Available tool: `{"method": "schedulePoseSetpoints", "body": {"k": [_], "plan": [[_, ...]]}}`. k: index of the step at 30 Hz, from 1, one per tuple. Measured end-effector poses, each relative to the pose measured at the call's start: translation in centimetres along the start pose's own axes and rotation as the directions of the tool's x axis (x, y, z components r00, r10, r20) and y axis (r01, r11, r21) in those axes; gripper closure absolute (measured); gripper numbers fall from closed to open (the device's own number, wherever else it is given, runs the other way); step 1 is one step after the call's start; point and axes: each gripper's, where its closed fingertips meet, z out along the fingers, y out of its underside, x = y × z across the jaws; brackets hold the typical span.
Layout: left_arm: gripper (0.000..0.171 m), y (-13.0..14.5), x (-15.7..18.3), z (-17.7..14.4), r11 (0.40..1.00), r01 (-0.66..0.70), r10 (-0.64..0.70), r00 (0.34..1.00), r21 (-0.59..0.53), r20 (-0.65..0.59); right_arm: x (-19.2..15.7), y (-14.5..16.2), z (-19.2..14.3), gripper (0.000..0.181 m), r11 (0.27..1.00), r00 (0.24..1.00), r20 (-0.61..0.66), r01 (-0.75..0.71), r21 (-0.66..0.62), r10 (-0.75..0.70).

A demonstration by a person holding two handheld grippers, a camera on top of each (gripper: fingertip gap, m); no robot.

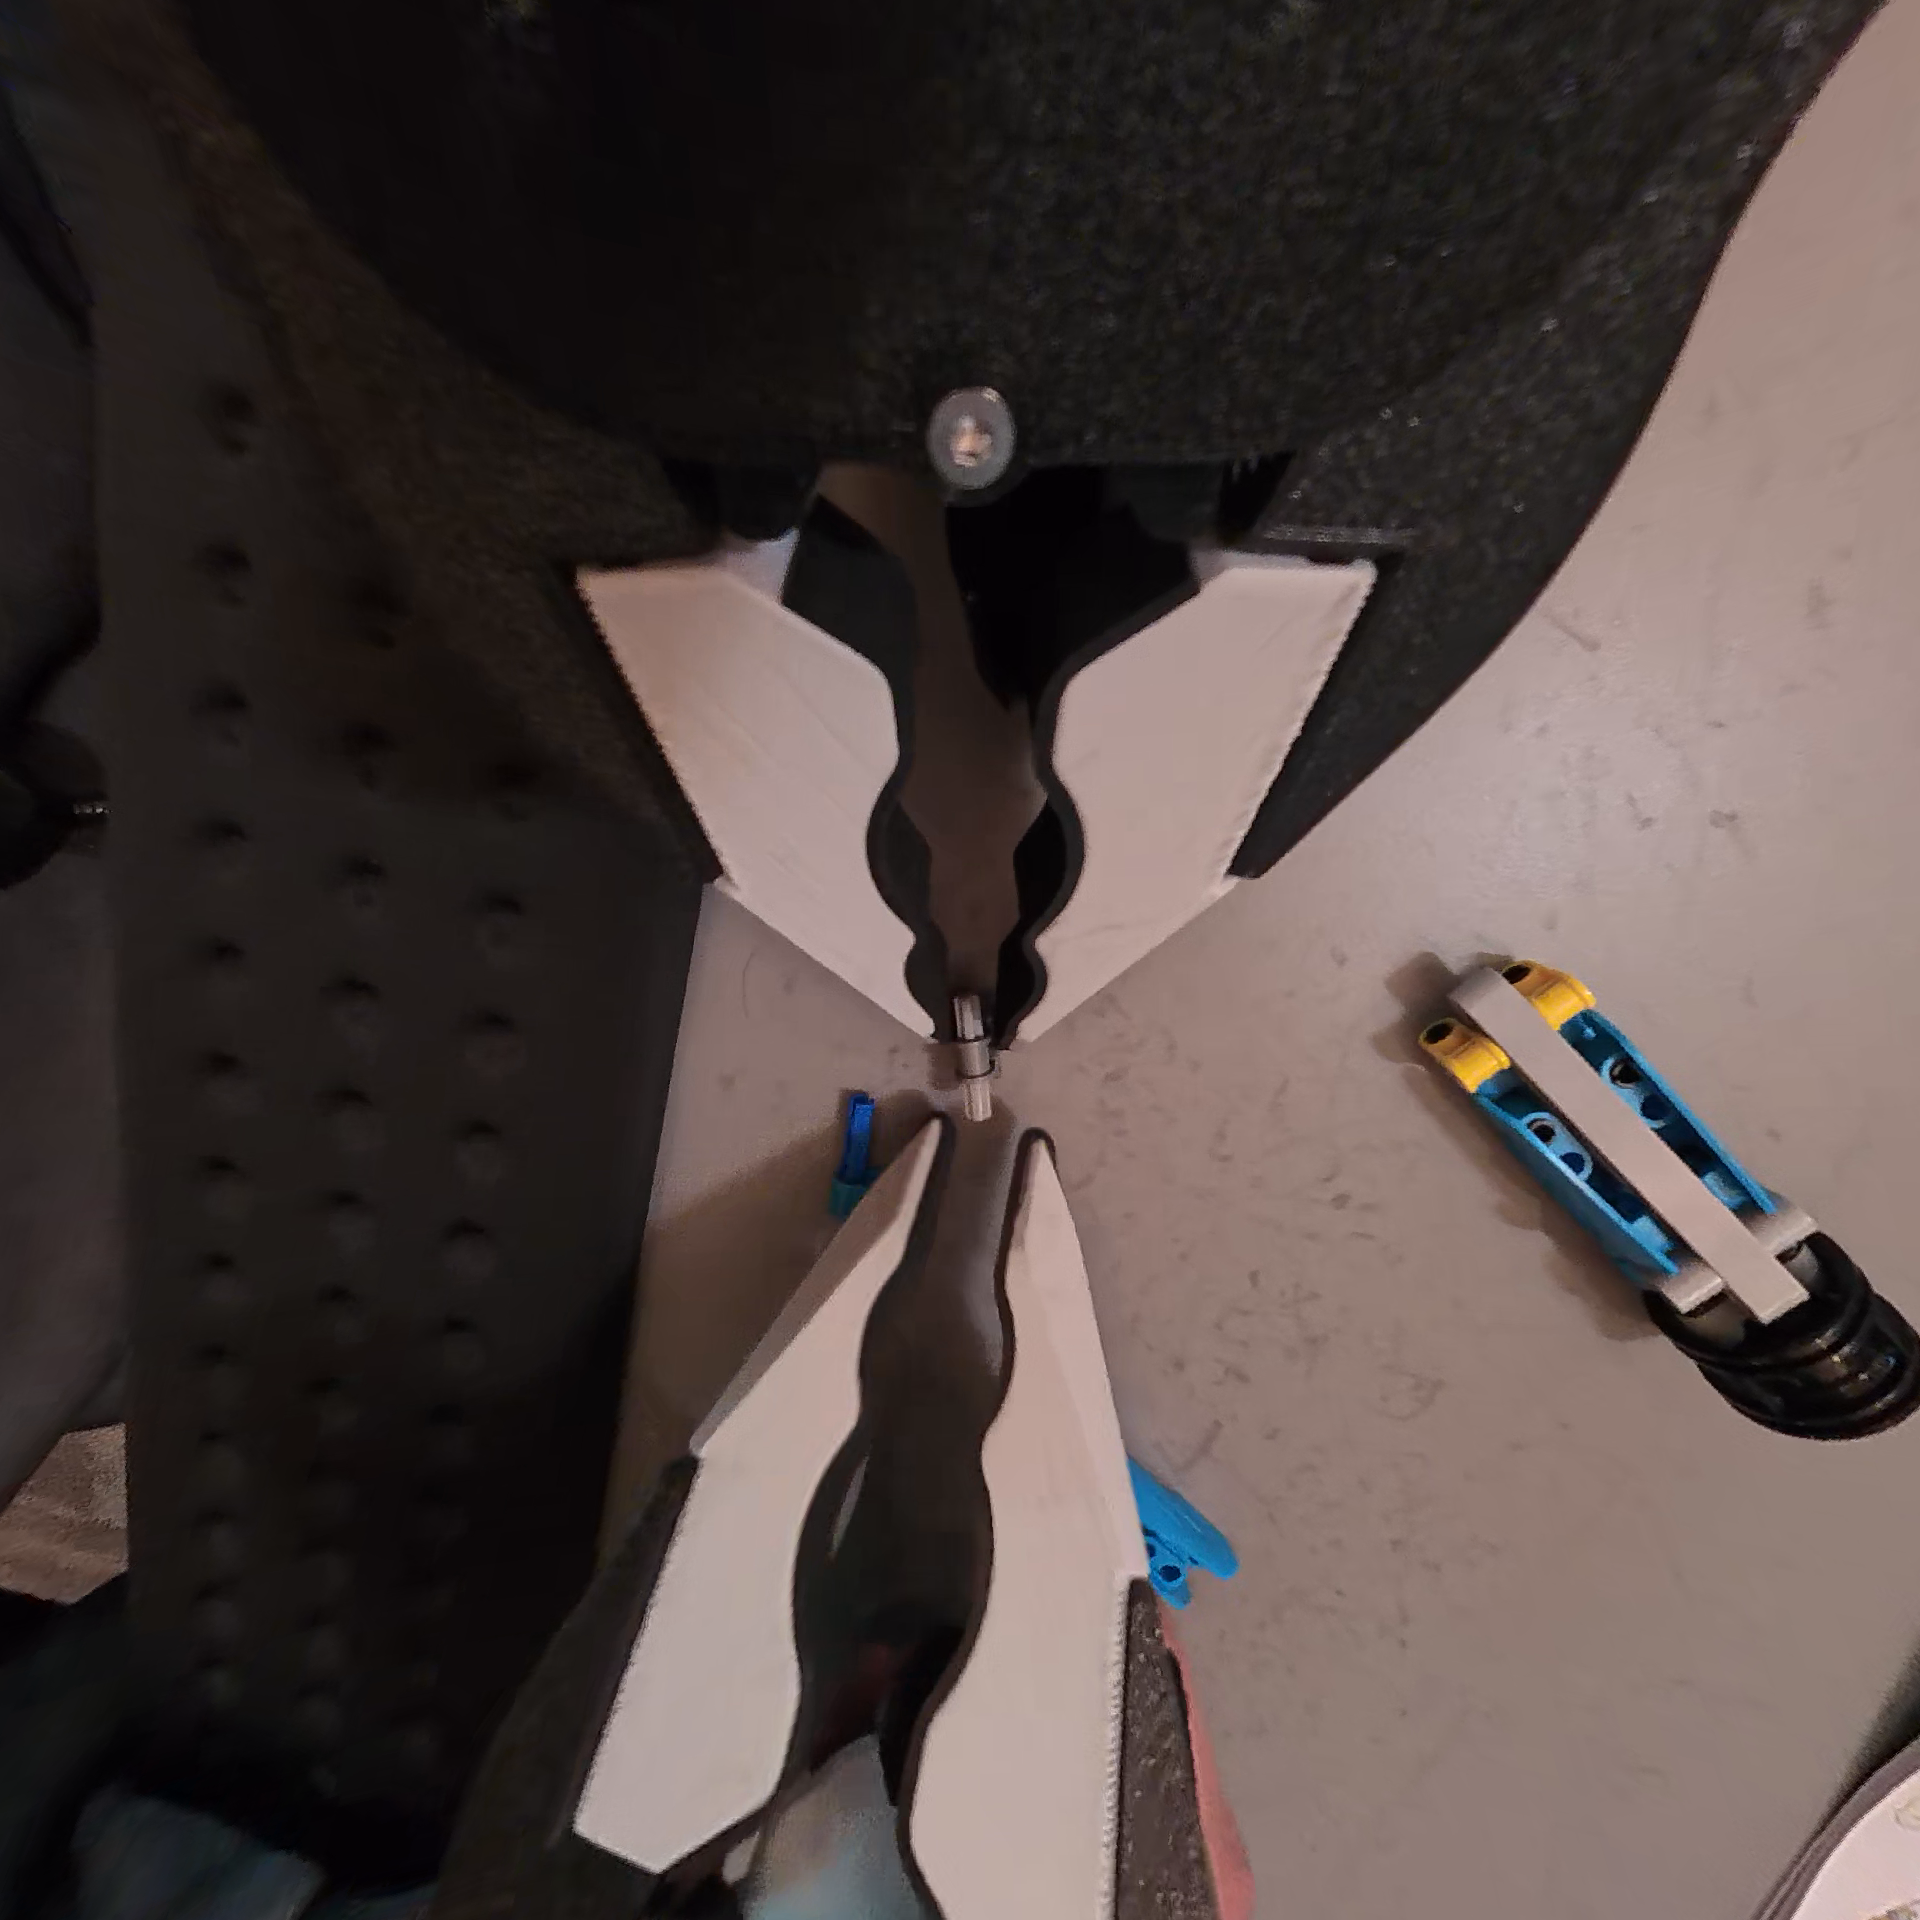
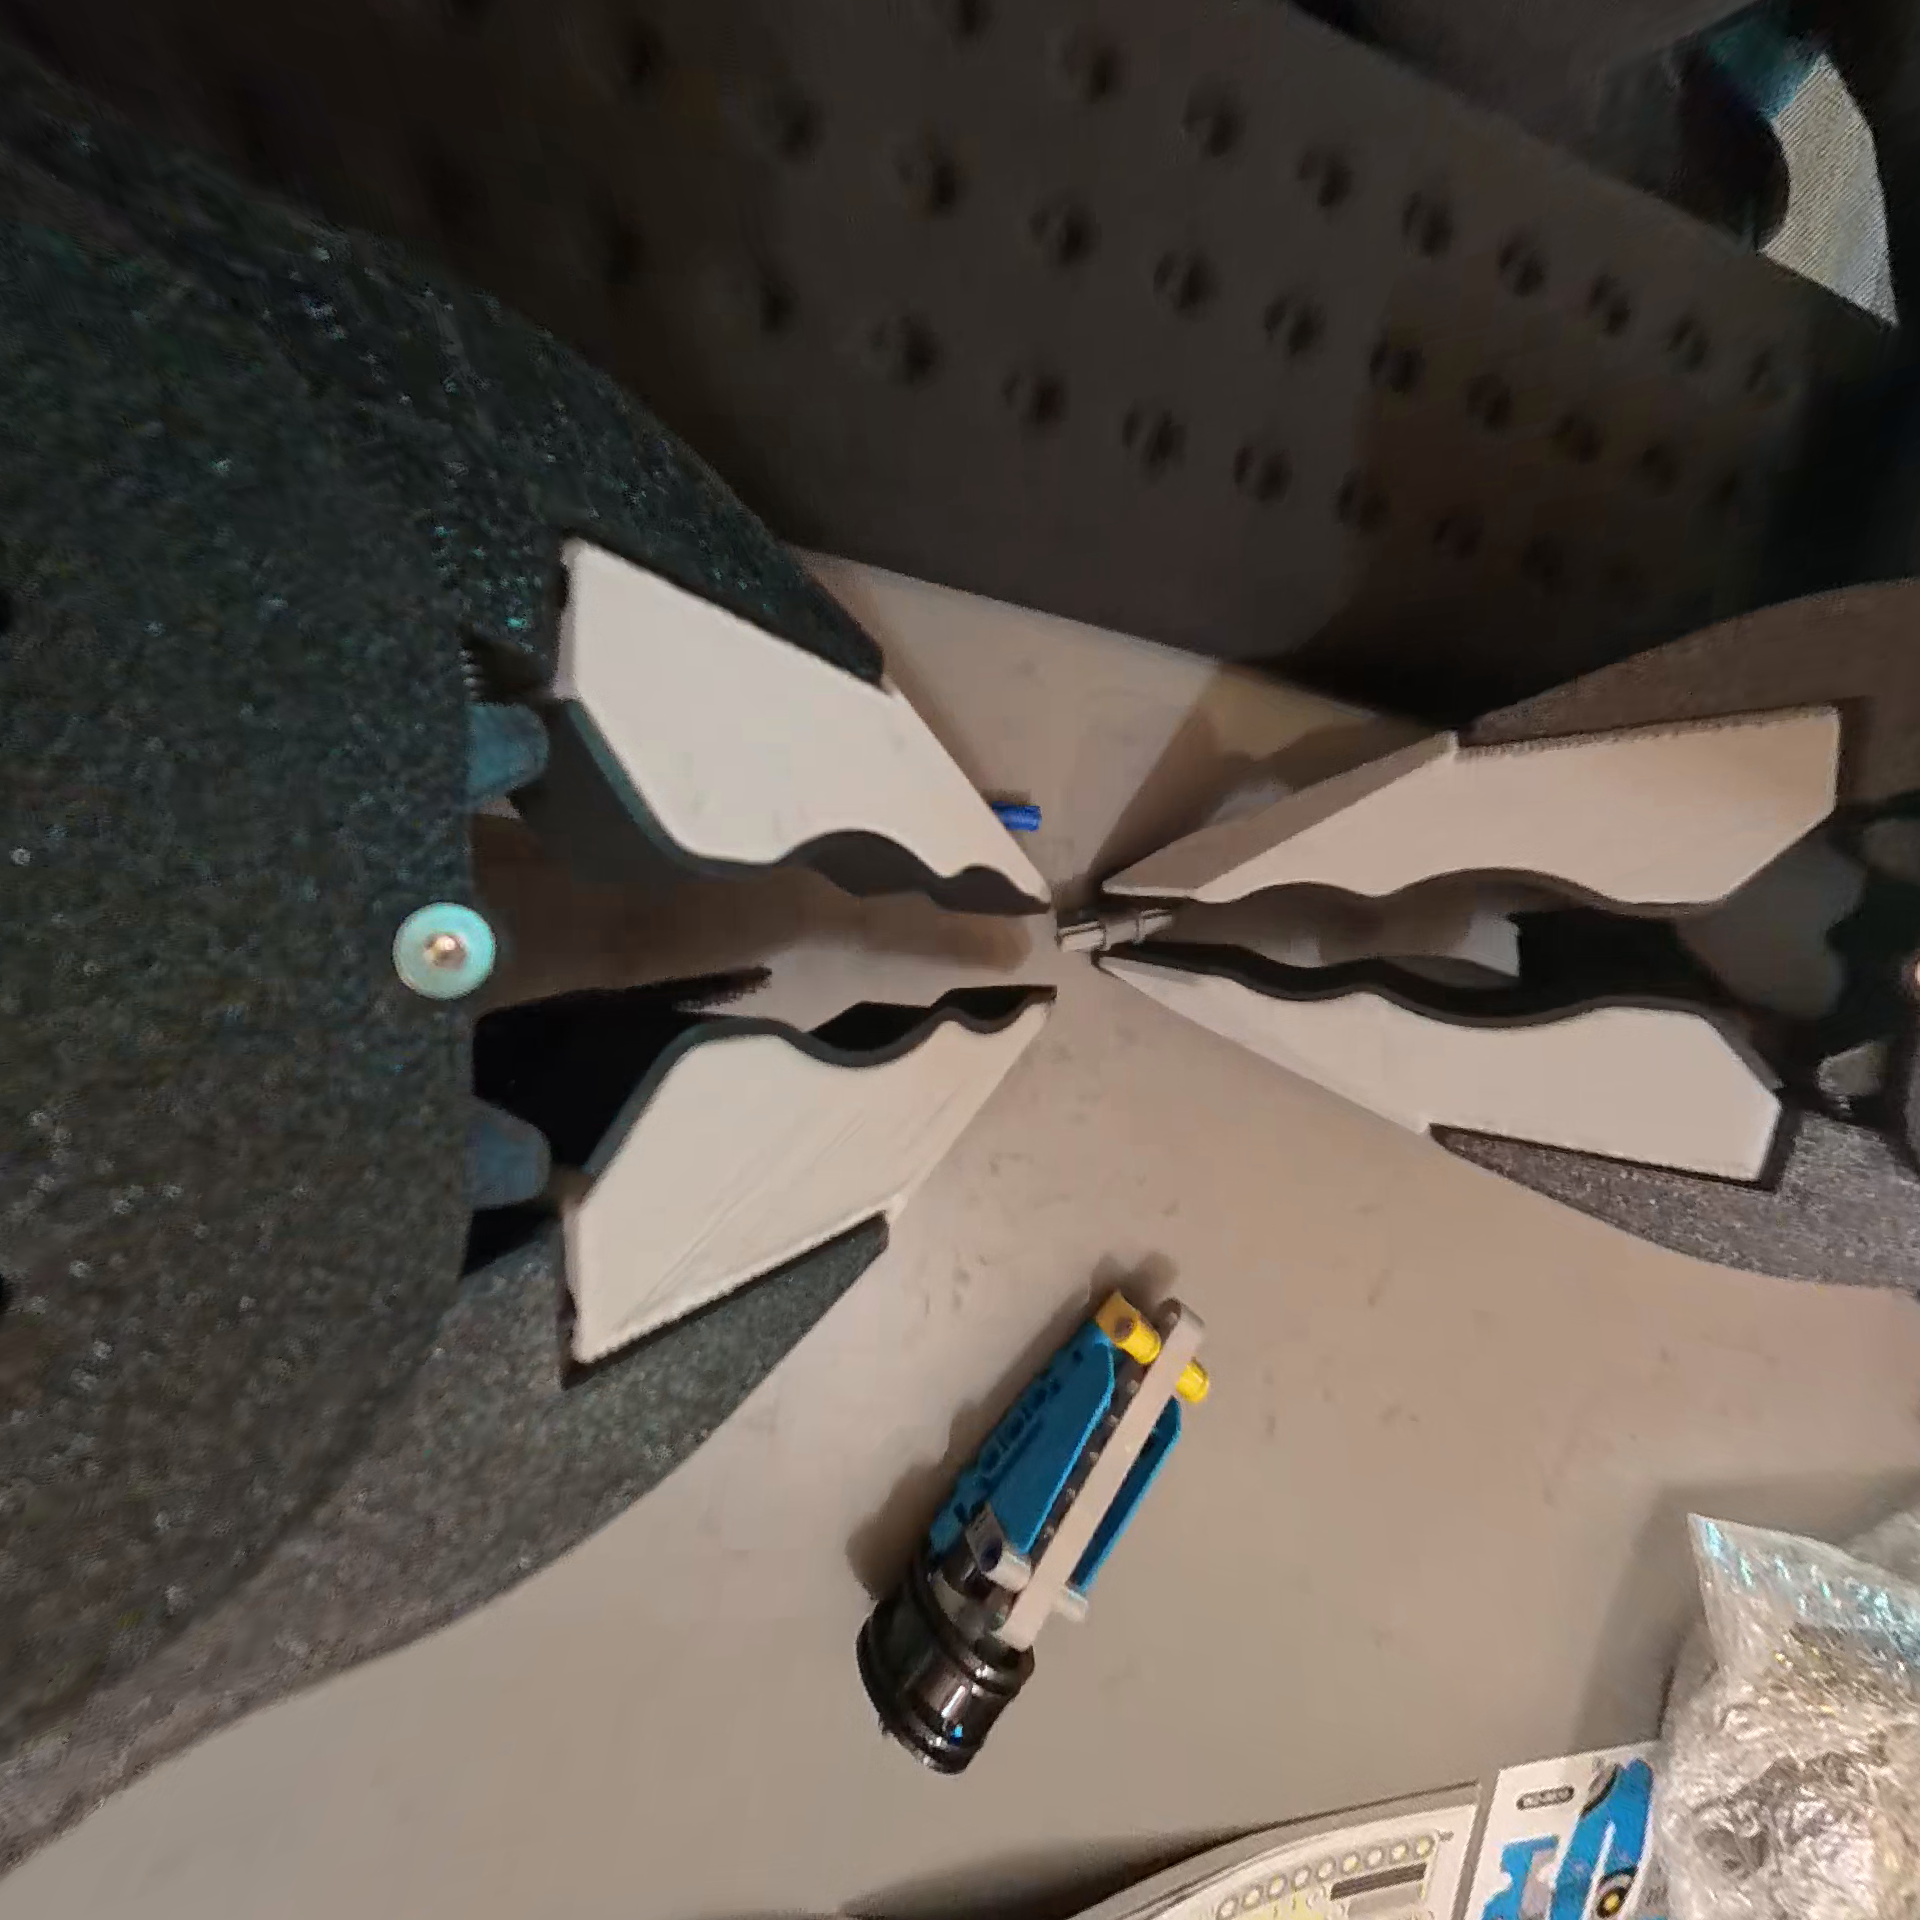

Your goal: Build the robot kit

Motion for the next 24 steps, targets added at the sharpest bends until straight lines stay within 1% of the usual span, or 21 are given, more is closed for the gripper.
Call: {"method": "schedulePoseSetpoints", "body": {"k": [3, 6, 9, 11, 14, 17, 19, 22, 24], "plan": [[0.165, -0.1, 0.0, 0.0, 0.999, -0.040, 0.040, 0.999, 0.001, 0.012, -0.2, -0.3, 0.1, 0.175, 1.000, 1.000, 0.009, 0.005, 0.016, -0.005], [0.165, -0.1, 0.1, 0.0, 0.999, -0.050, 0.050, 0.999, 0.002, 0.017, -0.3, -0.3, 0.1, 0.177, 1.000, 1.000, 0.020, 0.002, 0.019, -0.003], [0.164, -0.4, 0.2, -0.2, 0.999, -0.039, 0.040, 0.999, 0.024, -0.006, -0.4, -0.1, 0.1, 0.178, 0.999, 0.997, 0.068, -0.049, 0.007, 0.048], [0.165, -1.1, 0.4, -0.8, 0.996, -0.040, 0.042, 0.999, 0.082, -0.020, -0.6, -0.2, -0.2, 0.178, 0.995, 0.989, 0.113, -0.095, 0.020, 0.092], [0.164, -2.6, 0.6, -1.9, 0.981, -0.030, 0.038, 0.998, 0.194, -0.041, -0.4, -1.3, -1.4, 0.179, 0.982, 0.979, 0.150, -0.152, 0.111, 0.135], [0.164, -4.2, 0.9, -3.1, 0.952, 0.033, 0.001, 0.994, 0.305, -0.109, -0.3, -2.8, -3.0, 0.180, 0.947, 0.959, 0.212, -0.233, 0.221, 0.186], [0.164, -5.0, 1.0, -4.1, 0.927, 0.079, -0.024, 0.988, 0.367, -0.151, -0.4, -3.6, -3.8, 0.181, 0.927, 0.953, 0.237, -0.251, 0.278, 0.186], [0.160, -5.8, 0.9, -5.2, 0.890, 0.153, -0.066, 0.975, 0.430, -0.211, -0.5, -4.6, -4.8, 0.181, 0.896, 0.939, 0.282, -0.288, 0.338, 0.196], [0.161, -5.7, 0.7, -5.2, 0.887, 0.184, -0.091, 0.969, 0.423, -0.230, -0.3, -4.7, -5.0, 0.181, 0.890, 0.939, 0.277, -0.297, 0.345, 0.205]]}}
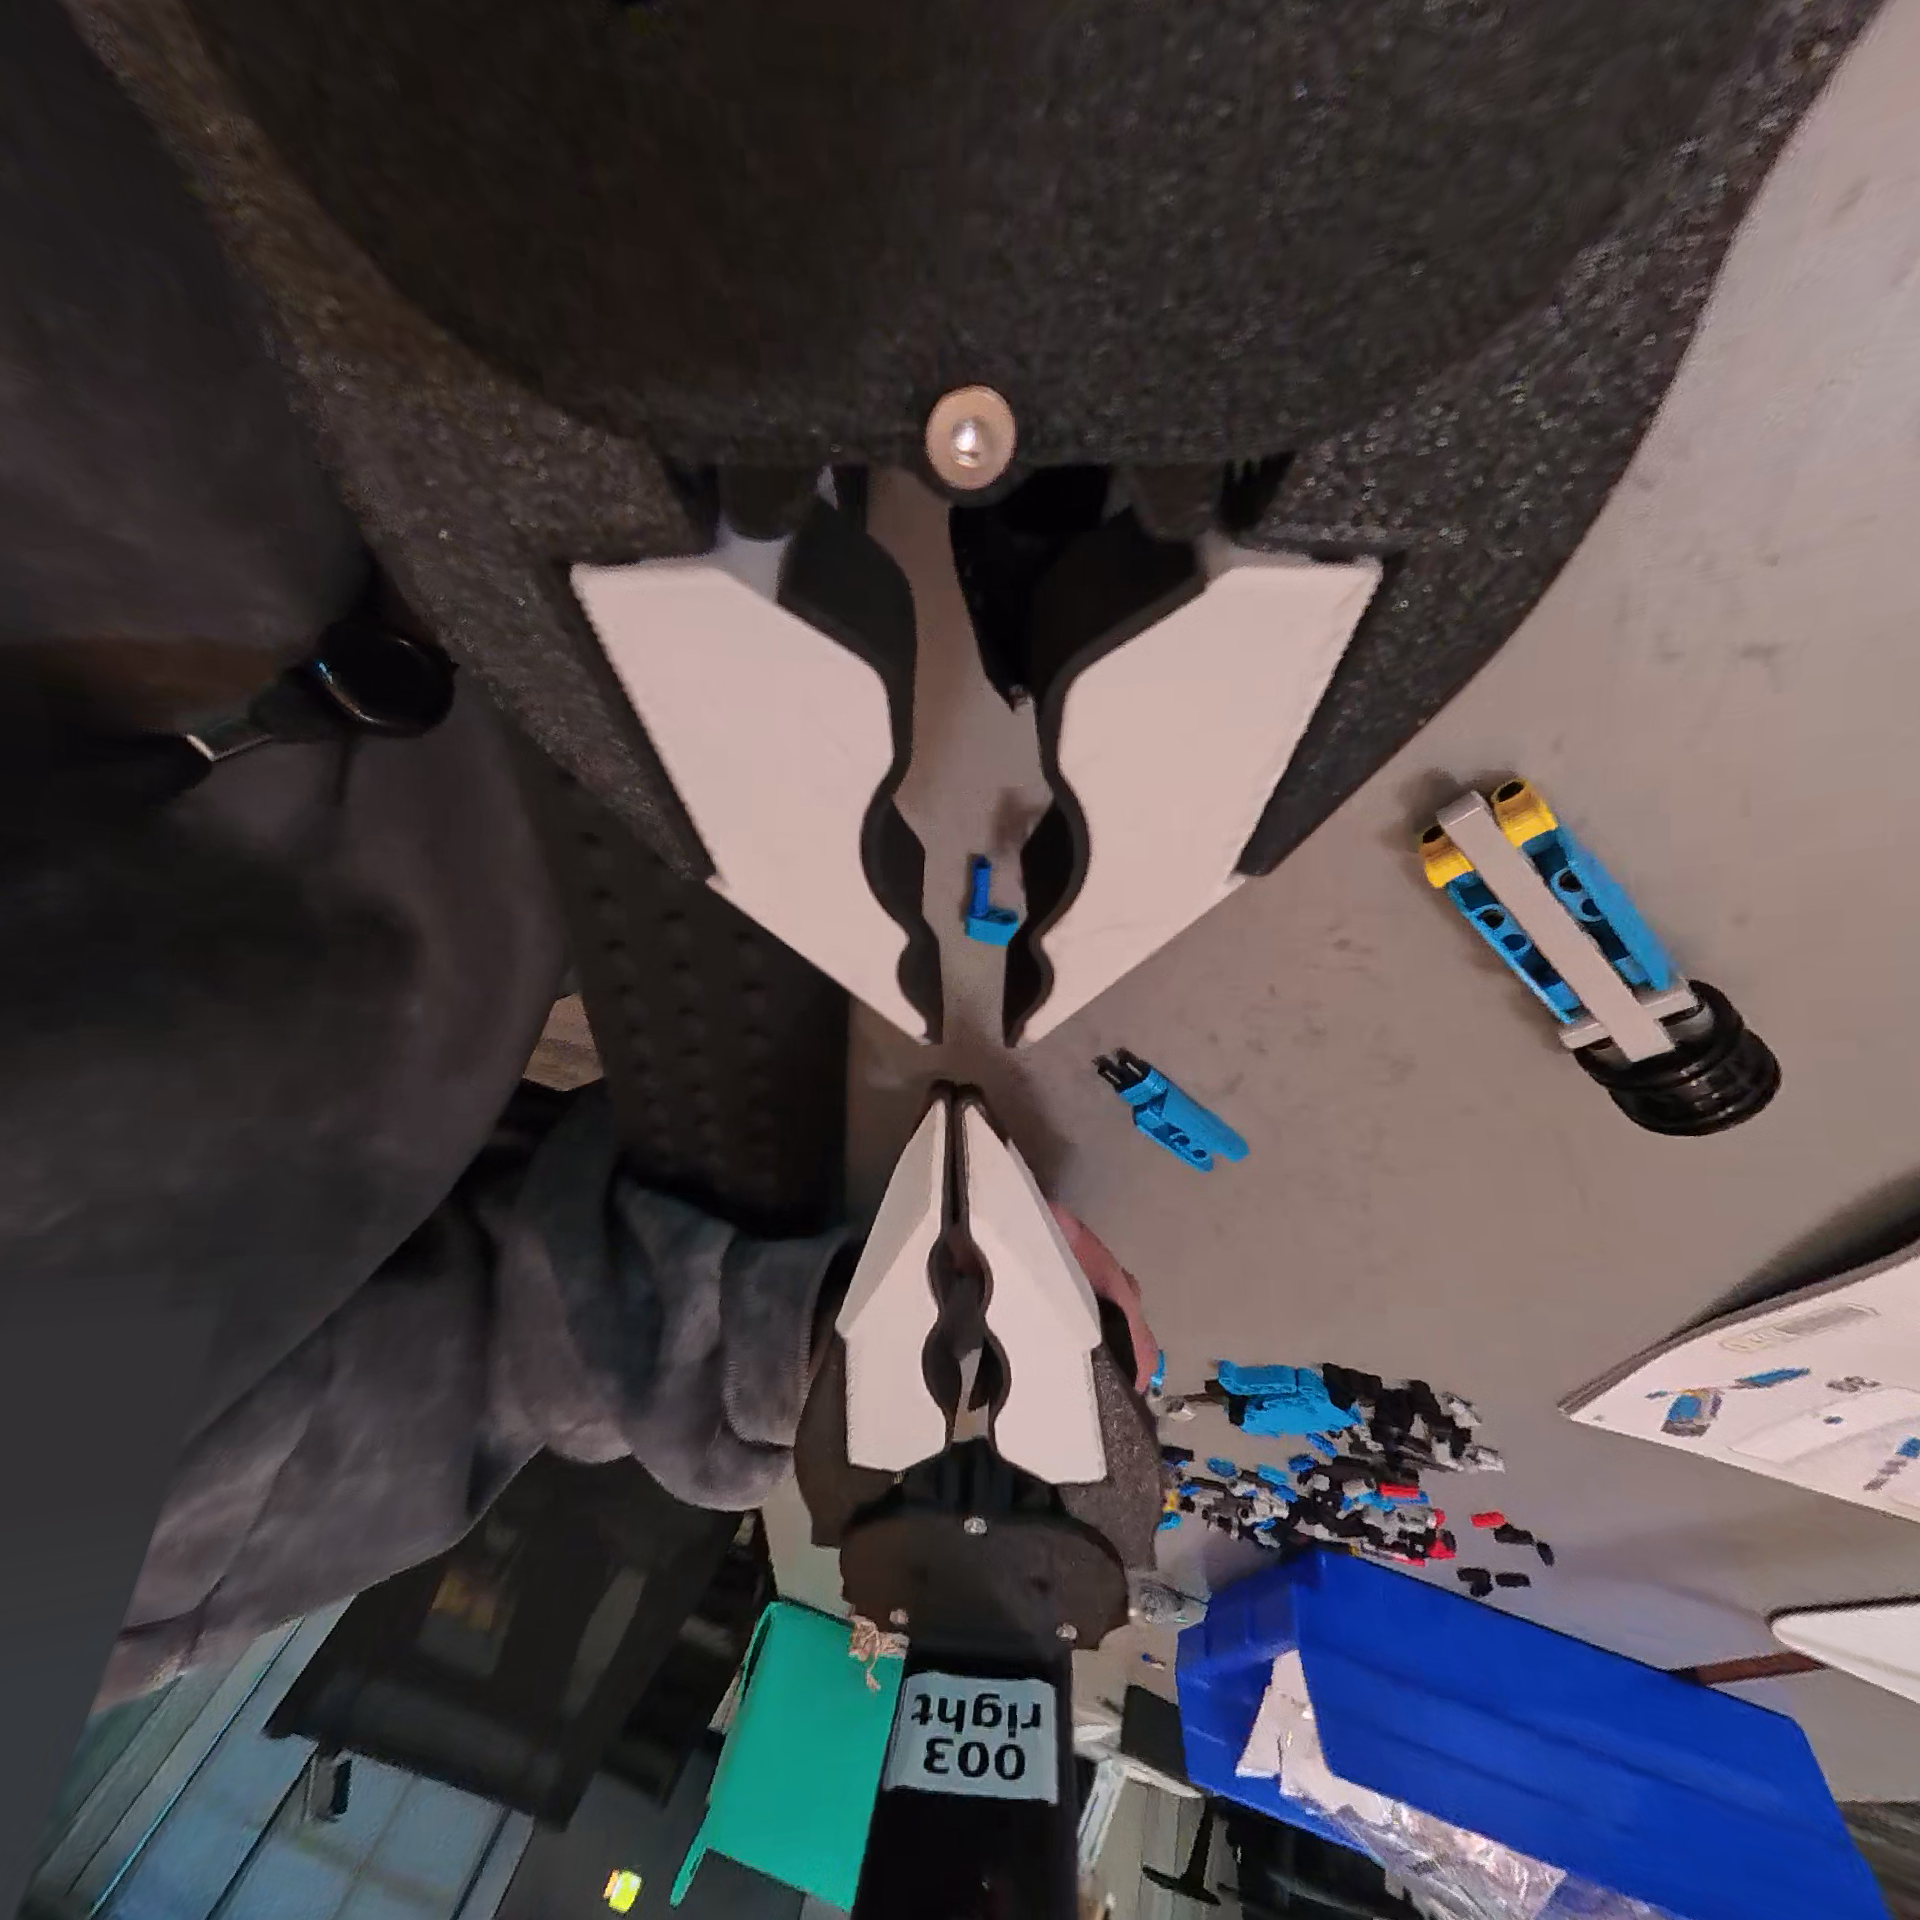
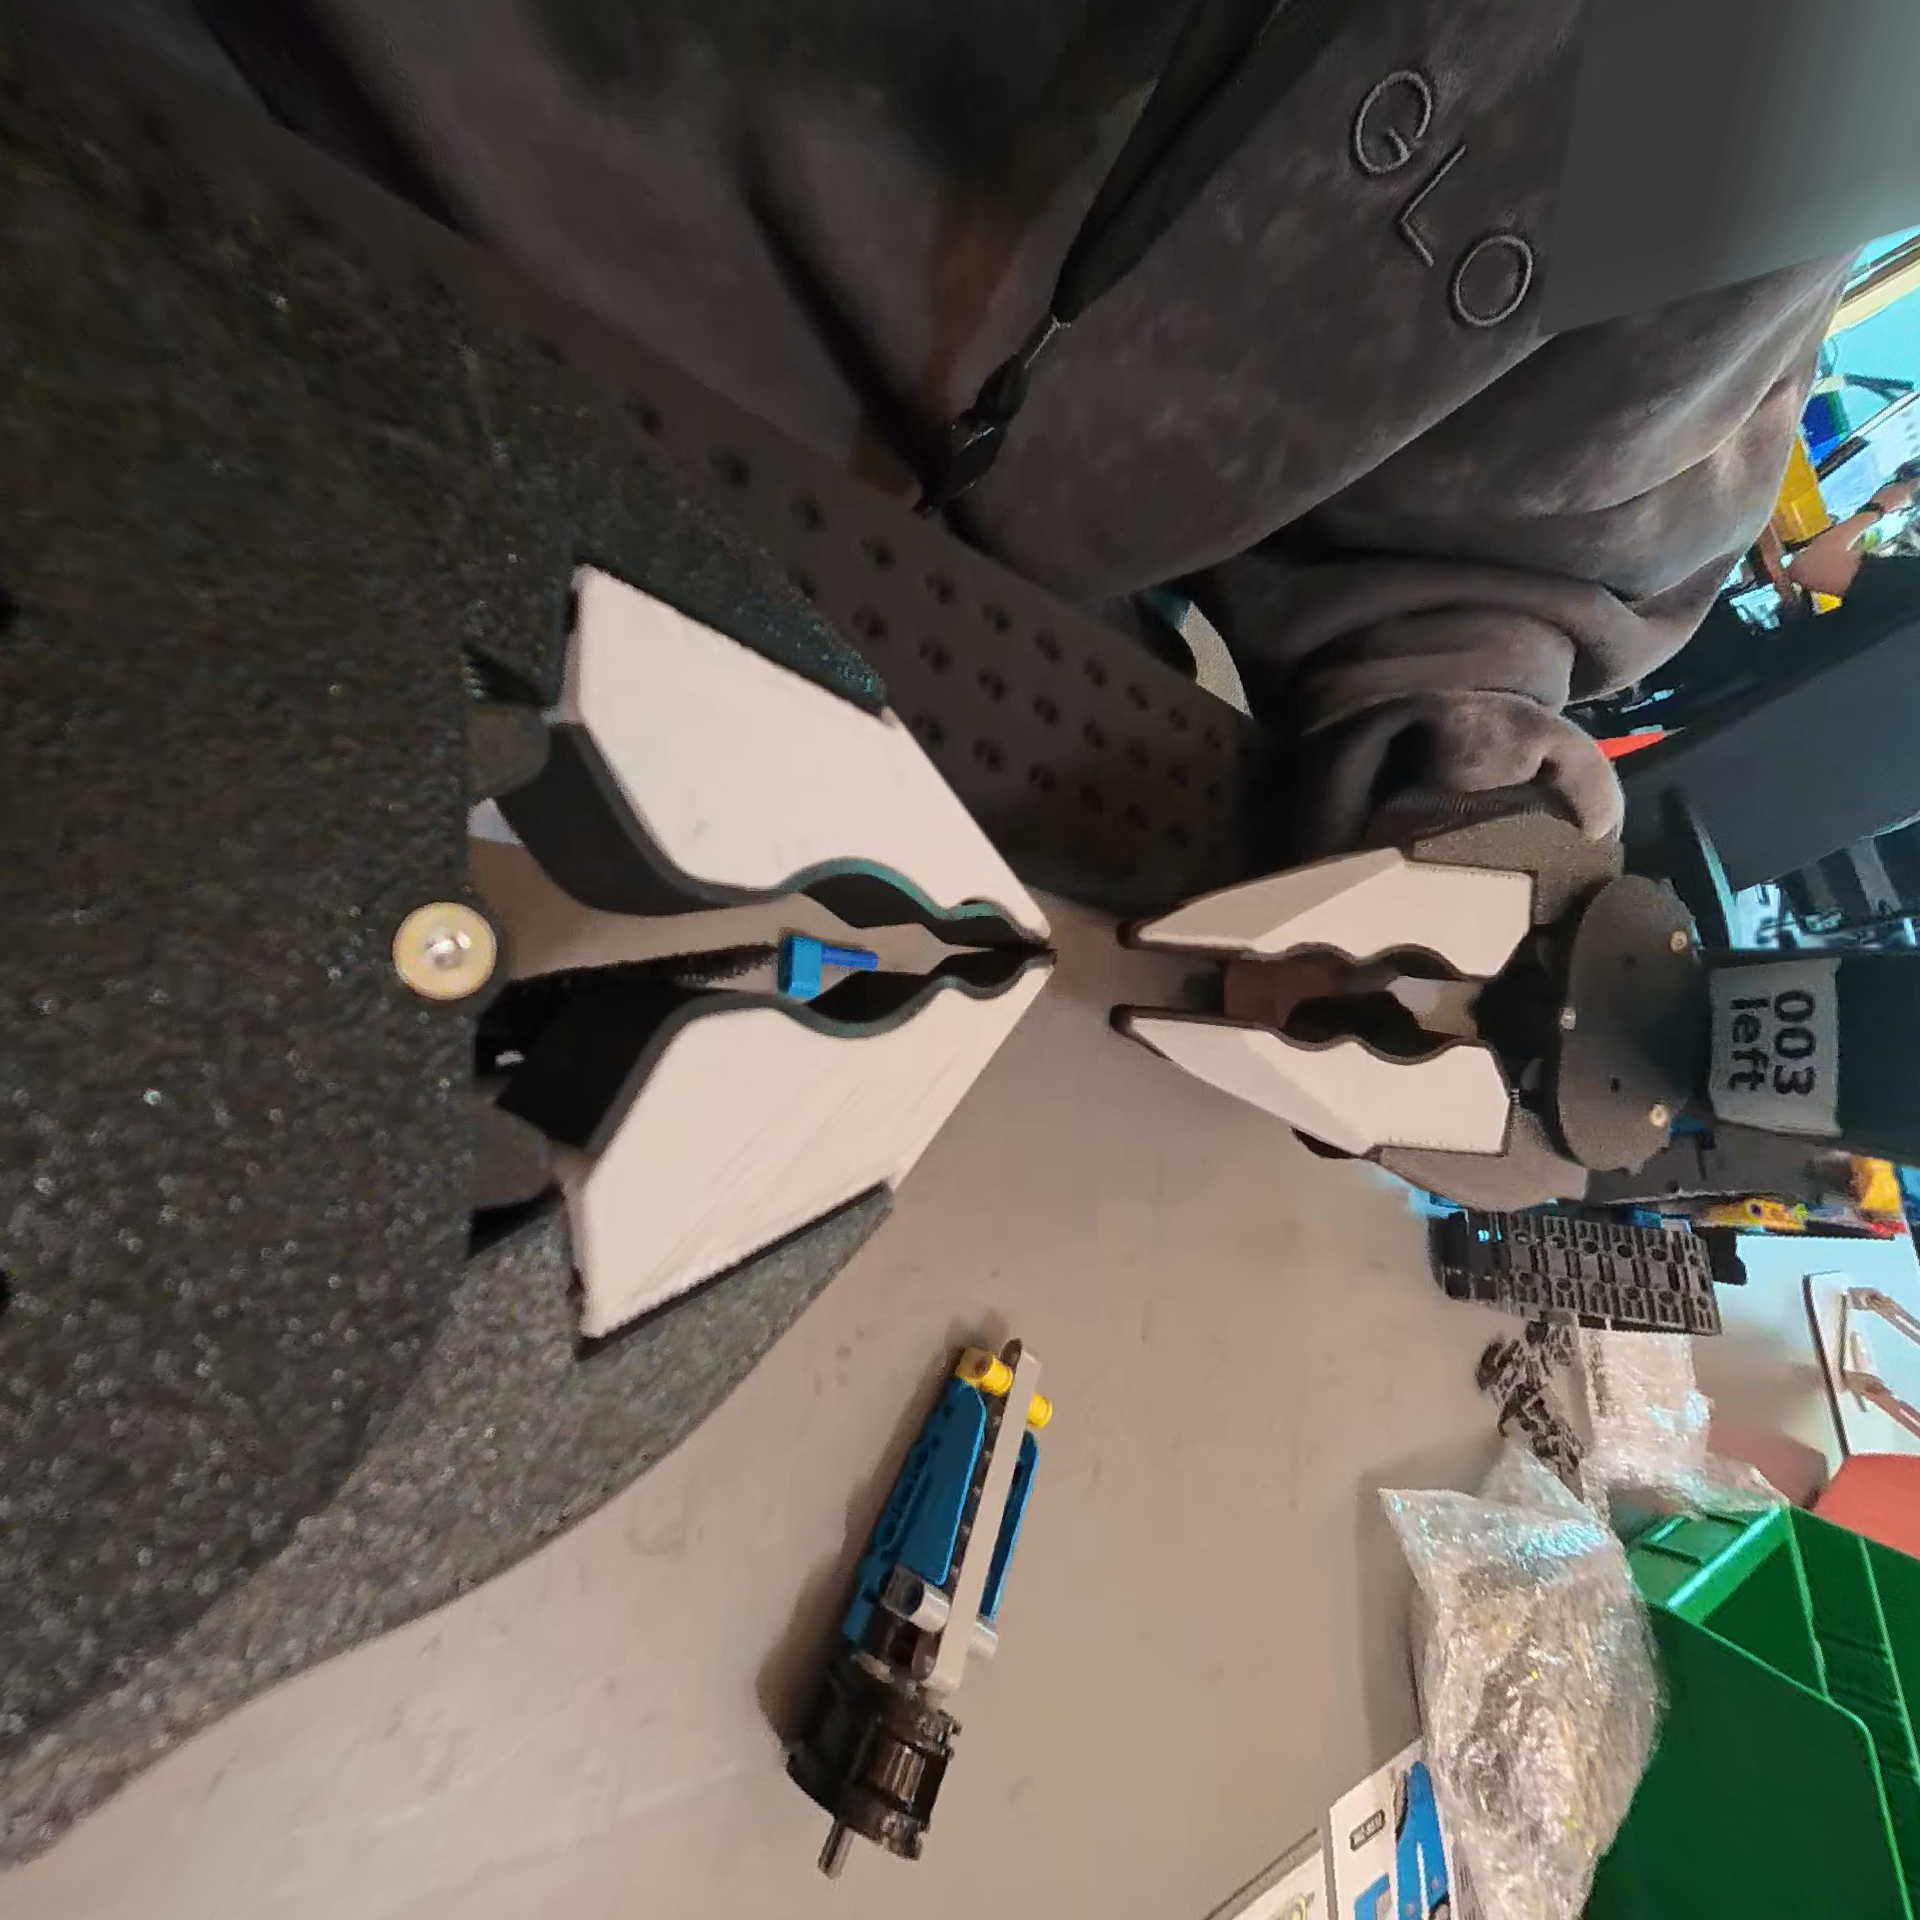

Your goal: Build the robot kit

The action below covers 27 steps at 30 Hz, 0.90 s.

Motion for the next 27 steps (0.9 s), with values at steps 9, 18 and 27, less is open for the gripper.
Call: {"method": "schedulePoseSetpoints", "body": {"k": [9, 18, 27], "plan": [[0.158, 2.5, -3.2, 0.0, 0.989, 0.021, 0.008, 0.982, -0.149, 0.190, 1.7, 4.8, 0.6, 0.165, 0.957, 0.978, -0.190, 0.023, -0.290, -0.081], [0.157, 3.6, -3.6, 0.6, 0.975, 0.010, 0.041, 0.974, -0.223, 0.222, 4.9, 6.3, -2.8, 0.162, 0.933, 0.918, -0.384, -0.047, -0.357, -0.100], [0.154, 3.3, -3.7, 0.8, 0.975, -0.058, 0.110, 0.966, -0.216, 0.233, 6.2, 6.8, -1.9, 0.171, 0.928, 0.918, -0.390, -0.086, -0.361, -0.066]]}}
